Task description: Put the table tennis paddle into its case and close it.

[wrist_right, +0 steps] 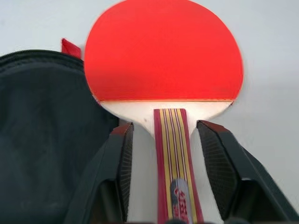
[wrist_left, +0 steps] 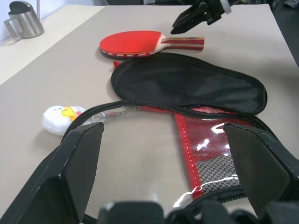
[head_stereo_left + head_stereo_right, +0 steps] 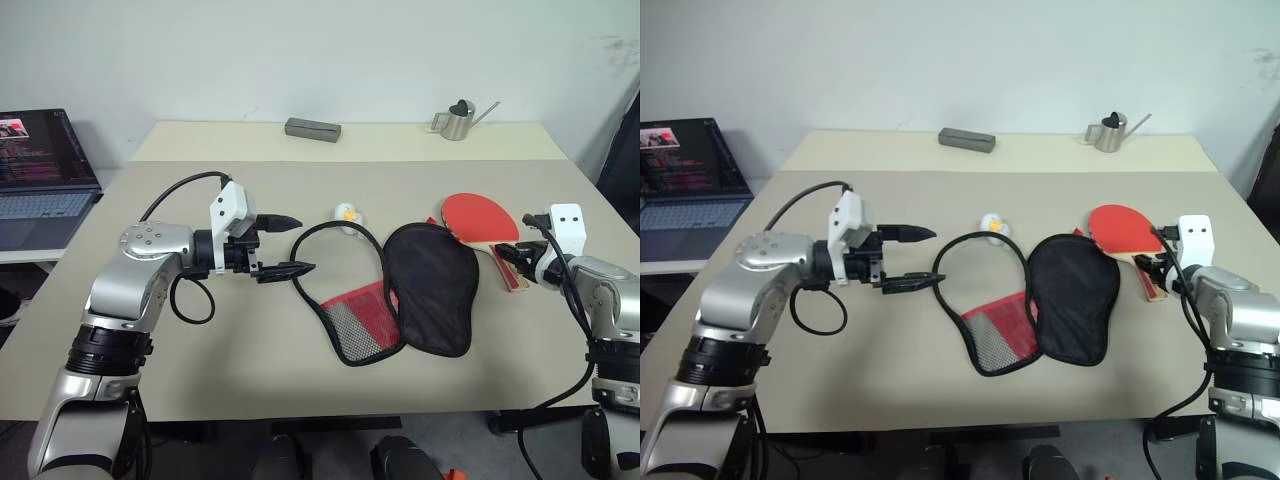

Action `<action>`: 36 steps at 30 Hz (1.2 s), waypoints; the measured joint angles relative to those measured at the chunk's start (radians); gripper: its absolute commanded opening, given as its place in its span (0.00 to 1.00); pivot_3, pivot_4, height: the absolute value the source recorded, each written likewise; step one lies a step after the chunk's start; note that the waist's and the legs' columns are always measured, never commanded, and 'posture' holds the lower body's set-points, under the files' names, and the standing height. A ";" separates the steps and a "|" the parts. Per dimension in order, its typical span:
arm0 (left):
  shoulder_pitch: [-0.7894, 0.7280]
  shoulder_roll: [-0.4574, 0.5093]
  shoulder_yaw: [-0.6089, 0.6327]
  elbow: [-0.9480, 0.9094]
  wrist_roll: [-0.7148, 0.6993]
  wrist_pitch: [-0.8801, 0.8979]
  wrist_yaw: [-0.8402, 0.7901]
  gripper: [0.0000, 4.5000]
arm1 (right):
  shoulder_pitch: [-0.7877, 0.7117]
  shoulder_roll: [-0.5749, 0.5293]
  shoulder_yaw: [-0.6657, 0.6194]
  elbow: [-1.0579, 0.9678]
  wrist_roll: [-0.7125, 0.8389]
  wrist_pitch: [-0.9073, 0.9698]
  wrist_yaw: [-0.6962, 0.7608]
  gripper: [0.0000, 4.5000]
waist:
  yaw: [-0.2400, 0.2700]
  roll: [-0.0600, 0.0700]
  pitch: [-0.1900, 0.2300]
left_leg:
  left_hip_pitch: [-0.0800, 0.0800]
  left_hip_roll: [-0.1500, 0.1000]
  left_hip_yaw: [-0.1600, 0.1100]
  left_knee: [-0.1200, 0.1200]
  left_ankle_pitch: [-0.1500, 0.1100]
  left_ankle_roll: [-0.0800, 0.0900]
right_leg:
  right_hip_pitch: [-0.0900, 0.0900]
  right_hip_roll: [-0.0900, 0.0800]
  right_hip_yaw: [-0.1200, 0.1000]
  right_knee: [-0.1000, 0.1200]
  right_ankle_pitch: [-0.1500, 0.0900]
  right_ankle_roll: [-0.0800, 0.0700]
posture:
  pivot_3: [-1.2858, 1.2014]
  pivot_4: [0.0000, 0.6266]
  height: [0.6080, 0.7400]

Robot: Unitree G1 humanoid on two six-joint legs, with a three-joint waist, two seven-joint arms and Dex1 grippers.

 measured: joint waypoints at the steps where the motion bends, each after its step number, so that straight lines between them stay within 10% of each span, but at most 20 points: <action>1: -0.002 0.000 0.000 0.001 0.001 0.000 -0.001 1.00 | -0.009 0.000 0.015 0.036 -0.003 -0.015 0.003 0.48 | 0.000 0.000 0.000 | 0.000 0.000 0.000 0.000 0.000 0.000 | 0.000 0.000 0.000 0.000 0.000 0.000 | 0.52 0.24 1.00; 6: -0.023 -0.002 -0.002 0.012 0.006 -0.001 -0.005 1.00 | -0.056 -0.001 0.064 0.175 -0.027 -0.088 0.024 0.56 | -0.002 0.000 0.000 | 0.000 0.000 0.001 0.000 0.000 0.000 | -0.001 0.000 0.000 0.000 0.000 0.000 | 0.52 0.24 1.00; 12: -0.026 -0.002 -0.002 0.020 0.010 -0.002 -0.015 1.00 | -0.106 -0.008 0.116 0.261 -0.063 -0.140 0.051 0.98 | -0.001 0.000 0.000 | -0.001 0.000 0.000 0.000 0.000 0.000 | -0.001 0.000 0.000 0.000 0.000 0.000 | 0.52 0.24 1.00; 22: -0.026 -0.002 -0.002 0.020 0.016 -0.002 -0.021 1.00 | -0.173 -0.016 0.159 0.407 -0.120 -0.197 0.088 0.98 | -0.002 0.000 0.000 | -0.001 0.000 0.000 0.001 0.000 0.000 | 0.000 0.000 -0.001 0.000 0.000 0.000 | 0.52 0.24 1.00; 36: -0.026 -0.002 -0.002 0.019 0.019 -0.002 -0.022 1.00 | -0.179 -0.014 0.154 0.446 -0.120 -0.210 0.076 0.25 | 0.010 -0.002 -0.001 | 0.000 -0.001 0.000 0.004 0.001 0.001 | 0.002 -0.001 -0.001 0.000 0.001 0.002 | 0.52 0.24 1.00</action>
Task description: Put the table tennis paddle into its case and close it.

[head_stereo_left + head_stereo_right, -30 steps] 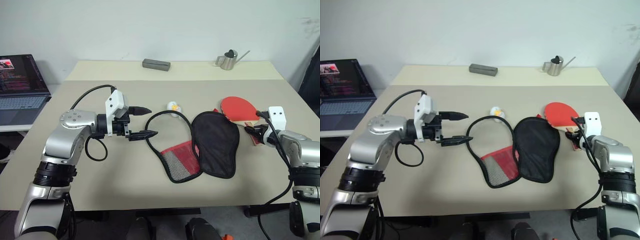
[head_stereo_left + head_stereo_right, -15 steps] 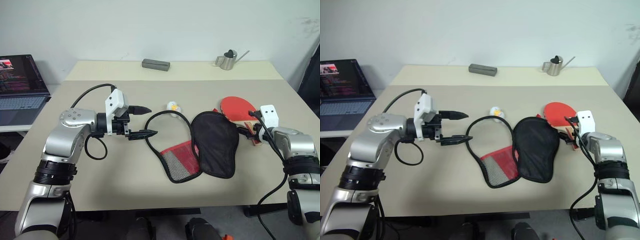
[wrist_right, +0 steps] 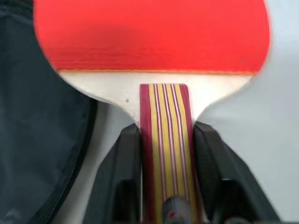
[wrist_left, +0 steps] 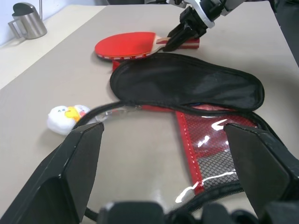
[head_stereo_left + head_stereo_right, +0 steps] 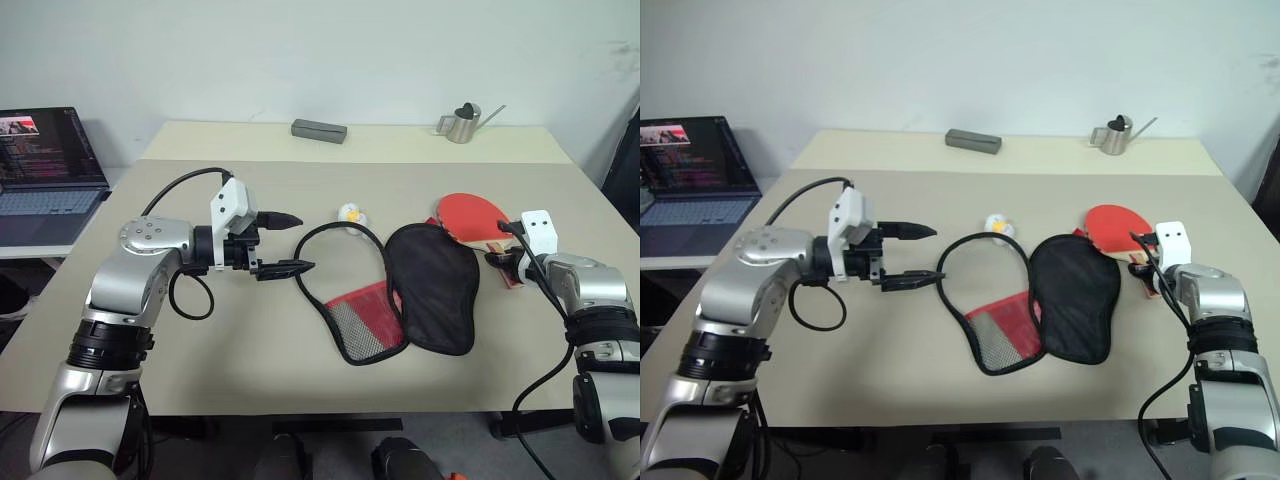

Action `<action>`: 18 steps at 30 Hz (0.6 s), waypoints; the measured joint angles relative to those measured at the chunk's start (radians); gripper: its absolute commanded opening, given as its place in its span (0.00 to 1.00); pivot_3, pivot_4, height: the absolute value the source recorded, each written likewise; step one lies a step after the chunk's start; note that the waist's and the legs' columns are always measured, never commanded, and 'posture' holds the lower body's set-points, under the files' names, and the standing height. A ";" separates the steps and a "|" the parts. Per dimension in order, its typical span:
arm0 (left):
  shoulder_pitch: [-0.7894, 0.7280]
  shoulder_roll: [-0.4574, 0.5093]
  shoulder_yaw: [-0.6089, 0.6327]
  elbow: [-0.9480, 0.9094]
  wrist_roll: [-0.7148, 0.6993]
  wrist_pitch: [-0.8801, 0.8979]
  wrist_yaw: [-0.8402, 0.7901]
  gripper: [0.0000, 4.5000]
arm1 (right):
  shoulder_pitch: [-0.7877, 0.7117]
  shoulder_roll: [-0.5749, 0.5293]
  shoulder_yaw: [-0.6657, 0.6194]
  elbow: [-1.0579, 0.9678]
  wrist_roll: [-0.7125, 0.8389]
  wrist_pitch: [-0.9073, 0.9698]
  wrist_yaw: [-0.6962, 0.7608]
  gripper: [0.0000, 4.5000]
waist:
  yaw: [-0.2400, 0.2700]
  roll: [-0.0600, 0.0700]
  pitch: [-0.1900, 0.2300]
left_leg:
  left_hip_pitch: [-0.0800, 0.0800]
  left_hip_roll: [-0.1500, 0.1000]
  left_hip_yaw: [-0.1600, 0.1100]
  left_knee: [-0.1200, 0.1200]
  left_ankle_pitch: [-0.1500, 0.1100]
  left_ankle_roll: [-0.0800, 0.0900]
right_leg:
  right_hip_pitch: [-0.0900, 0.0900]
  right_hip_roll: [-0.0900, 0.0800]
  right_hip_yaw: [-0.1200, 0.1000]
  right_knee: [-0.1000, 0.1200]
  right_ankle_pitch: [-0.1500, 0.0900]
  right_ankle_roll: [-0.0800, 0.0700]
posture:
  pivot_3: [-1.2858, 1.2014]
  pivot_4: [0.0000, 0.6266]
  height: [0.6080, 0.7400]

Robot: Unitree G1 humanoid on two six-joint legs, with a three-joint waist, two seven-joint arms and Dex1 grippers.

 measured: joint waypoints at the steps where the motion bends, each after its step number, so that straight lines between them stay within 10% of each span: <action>1: 0.000 0.000 0.000 0.000 0.001 0.000 0.000 1.00 | 0.002 0.000 -0.001 -0.001 0.000 -0.003 -0.005 0.25 | 0.001 0.000 0.000 | 0.000 0.000 0.000 0.000 0.000 0.000 | 0.000 0.000 0.000 0.000 0.000 0.000 | 0.52 0.24 1.00; 18: 0.000 0.001 0.001 0.009 0.011 -0.019 0.001 1.00 | 0.074 -0.029 -0.098 -0.268 0.034 0.165 -0.087 0.25 | 0.016 0.000 0.000 | -0.010 0.000 -0.001 -0.003 0.001 0.001 | -0.012 0.000 0.001 0.001 0.000 0.000 | 0.52 0.24 1.00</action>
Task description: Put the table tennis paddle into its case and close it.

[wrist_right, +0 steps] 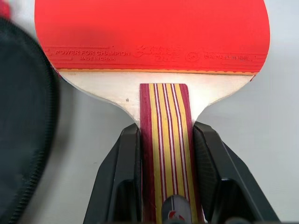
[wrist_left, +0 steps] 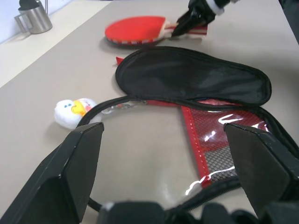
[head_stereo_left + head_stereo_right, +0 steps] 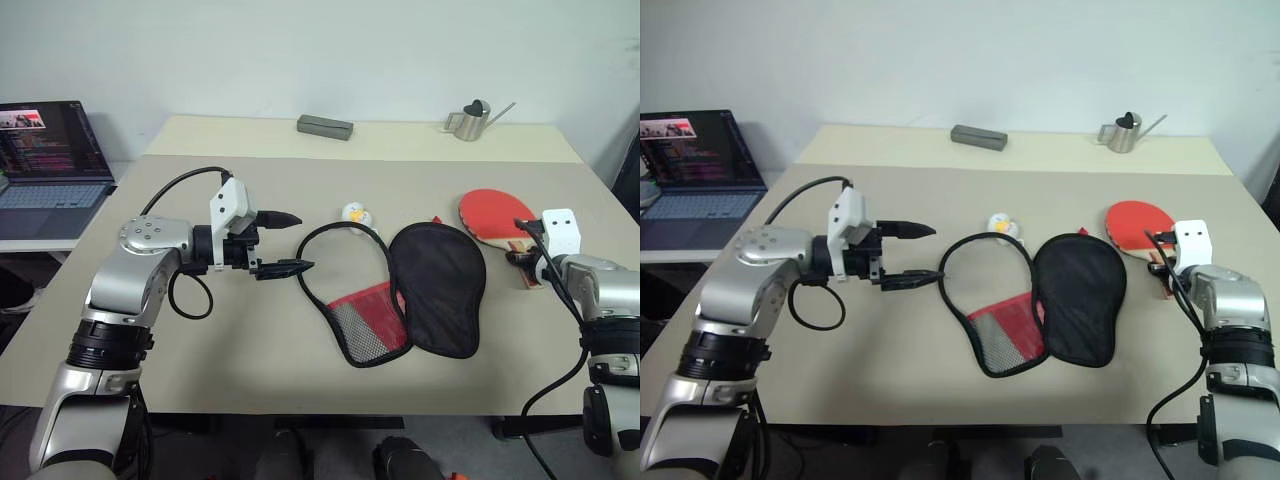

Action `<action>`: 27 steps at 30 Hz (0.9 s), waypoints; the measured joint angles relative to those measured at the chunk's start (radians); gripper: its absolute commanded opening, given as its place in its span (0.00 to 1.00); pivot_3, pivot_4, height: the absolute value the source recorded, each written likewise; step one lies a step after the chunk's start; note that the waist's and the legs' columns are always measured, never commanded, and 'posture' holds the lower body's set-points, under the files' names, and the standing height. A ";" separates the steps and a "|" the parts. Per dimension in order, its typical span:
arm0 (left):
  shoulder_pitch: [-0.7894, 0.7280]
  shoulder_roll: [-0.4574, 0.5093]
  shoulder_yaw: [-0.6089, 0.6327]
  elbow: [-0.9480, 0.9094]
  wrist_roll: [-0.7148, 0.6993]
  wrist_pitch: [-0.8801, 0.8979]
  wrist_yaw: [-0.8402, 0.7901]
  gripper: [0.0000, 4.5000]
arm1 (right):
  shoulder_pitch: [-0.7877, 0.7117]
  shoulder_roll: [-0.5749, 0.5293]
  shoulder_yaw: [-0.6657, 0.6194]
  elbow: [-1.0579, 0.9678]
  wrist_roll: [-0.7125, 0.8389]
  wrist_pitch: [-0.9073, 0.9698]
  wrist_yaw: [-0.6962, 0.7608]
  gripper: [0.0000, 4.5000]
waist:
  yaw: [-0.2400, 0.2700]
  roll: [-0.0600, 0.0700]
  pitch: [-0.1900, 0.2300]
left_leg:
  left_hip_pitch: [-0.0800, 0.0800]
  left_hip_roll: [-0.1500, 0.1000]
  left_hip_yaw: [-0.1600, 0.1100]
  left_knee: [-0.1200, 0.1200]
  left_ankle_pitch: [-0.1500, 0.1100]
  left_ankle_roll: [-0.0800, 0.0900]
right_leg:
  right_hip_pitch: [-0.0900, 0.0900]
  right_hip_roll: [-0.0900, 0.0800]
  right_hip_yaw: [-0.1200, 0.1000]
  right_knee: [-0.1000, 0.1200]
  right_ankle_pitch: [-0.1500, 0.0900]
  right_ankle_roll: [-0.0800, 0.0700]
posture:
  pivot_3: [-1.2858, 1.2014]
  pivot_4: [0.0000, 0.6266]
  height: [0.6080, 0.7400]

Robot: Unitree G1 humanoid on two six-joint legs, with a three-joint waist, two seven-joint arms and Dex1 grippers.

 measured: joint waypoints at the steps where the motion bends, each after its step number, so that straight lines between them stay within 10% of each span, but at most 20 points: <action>1: 0.000 0.000 0.000 0.002 0.000 -0.002 0.000 1.00 | 0.004 -0.002 -0.008 -0.036 0.010 0.018 -0.002 0.25 | -0.001 0.000 0.000 | 0.000 0.000 0.000 0.000 0.000 0.000 | 0.000 0.000 0.000 0.000 0.000 0.000 | 0.52 0.24 1.00; 12: -0.016 -0.005 0.000 0.038 0.016 -0.028 0.001 1.00 | 0.035 0.030 -0.094 -0.431 0.131 0.324 -0.051 0.25 | 0.000 0.000 0.000 | 0.000 0.000 0.000 0.000 0.000 0.000 | -0.001 0.000 -0.001 0.002 -0.001 -0.001 | 0.52 0.24 1.00; 27: -0.050 -0.025 0.000 0.073 0.021 -0.062 -0.002 1.00 | 0.198 0.397 -0.144 -0.995 0.204 0.762 -0.219 0.25 | -0.002 0.000 0.000 | -0.004 0.000 -0.001 0.002 0.005 -0.004 | -0.010 0.001 -0.001 0.015 -0.001 -0.002 | 0.52 0.24 1.00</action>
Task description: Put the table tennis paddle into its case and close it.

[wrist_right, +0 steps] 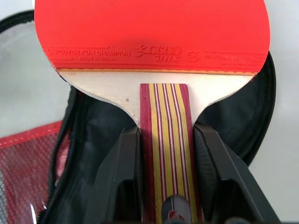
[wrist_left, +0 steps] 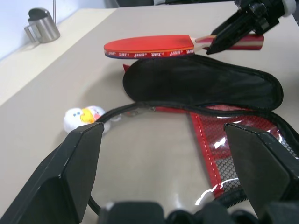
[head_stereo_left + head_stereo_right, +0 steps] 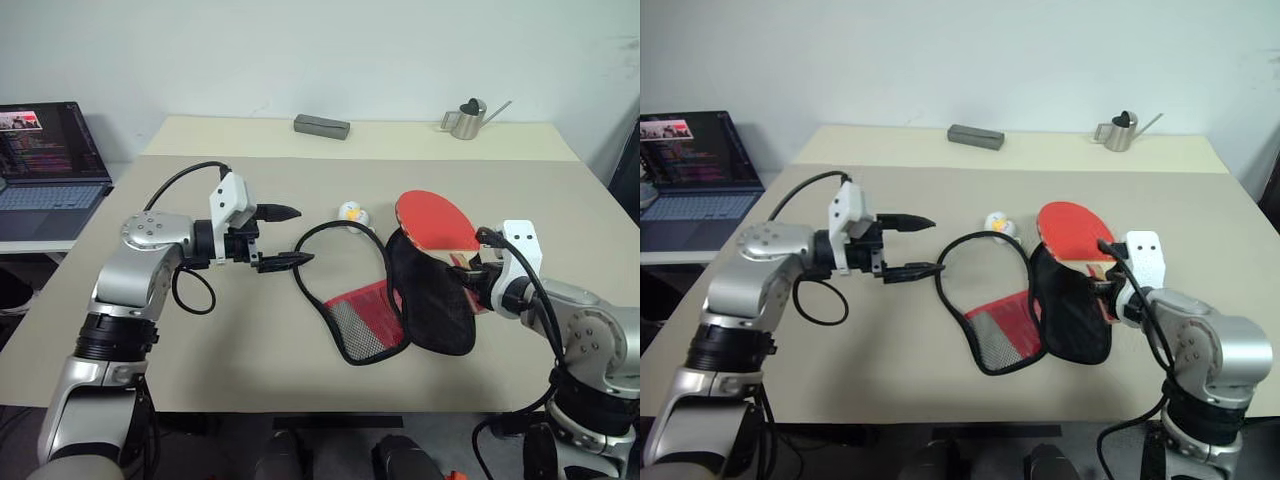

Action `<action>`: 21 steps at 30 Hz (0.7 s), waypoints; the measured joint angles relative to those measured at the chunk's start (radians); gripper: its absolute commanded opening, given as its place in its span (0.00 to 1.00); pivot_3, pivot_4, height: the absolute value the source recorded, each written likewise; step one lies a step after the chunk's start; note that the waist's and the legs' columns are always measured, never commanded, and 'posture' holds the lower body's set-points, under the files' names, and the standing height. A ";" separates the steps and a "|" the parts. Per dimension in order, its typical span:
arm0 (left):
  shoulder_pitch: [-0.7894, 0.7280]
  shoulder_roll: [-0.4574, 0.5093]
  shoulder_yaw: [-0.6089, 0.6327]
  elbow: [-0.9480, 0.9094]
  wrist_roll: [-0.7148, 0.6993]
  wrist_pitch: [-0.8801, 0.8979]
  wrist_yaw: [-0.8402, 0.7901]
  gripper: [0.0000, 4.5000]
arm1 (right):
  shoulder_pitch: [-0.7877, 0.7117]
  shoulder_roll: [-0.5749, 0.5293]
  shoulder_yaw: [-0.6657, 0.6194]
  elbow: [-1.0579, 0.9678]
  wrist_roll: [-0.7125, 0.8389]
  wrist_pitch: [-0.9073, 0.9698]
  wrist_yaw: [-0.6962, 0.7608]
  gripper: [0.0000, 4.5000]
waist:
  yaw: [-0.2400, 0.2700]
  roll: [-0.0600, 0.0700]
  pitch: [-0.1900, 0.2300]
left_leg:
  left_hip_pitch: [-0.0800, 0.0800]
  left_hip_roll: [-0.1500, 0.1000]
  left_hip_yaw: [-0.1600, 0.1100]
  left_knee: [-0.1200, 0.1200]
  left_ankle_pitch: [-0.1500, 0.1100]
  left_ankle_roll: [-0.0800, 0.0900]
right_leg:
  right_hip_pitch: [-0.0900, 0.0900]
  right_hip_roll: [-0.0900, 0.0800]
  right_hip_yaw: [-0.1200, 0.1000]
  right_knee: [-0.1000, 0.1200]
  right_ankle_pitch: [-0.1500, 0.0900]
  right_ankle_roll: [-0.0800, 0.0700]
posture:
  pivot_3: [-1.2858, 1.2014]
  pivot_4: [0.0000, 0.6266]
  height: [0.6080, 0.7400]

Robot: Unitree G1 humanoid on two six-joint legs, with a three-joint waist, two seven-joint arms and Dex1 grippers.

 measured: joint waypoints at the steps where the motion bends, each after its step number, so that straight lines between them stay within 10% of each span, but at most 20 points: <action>1: -0.007 -0.001 0.000 0.004 0.000 -0.001 0.000 1.00 | 0.012 0.022 0.004 -0.014 0.000 0.000 -0.014 0.25 | 0.000 0.000 0.000 | 0.000 0.000 0.000 0.000 0.000 0.000 | 0.000 0.000 0.000 0.000 0.000 0.000 | 0.52 0.24 1.00; 21: -0.017 -0.009 -0.001 0.012 0.001 -0.002 -0.018 1.00 | 0.112 0.155 0.143 -0.012 -0.115 -0.056 -0.143 0.25 | -0.002 0.000 0.000 | 0.000 0.000 0.000 0.000 0.000 0.000 | -0.001 0.000 0.000 0.000 0.000 0.000 | 0.52 0.24 1.00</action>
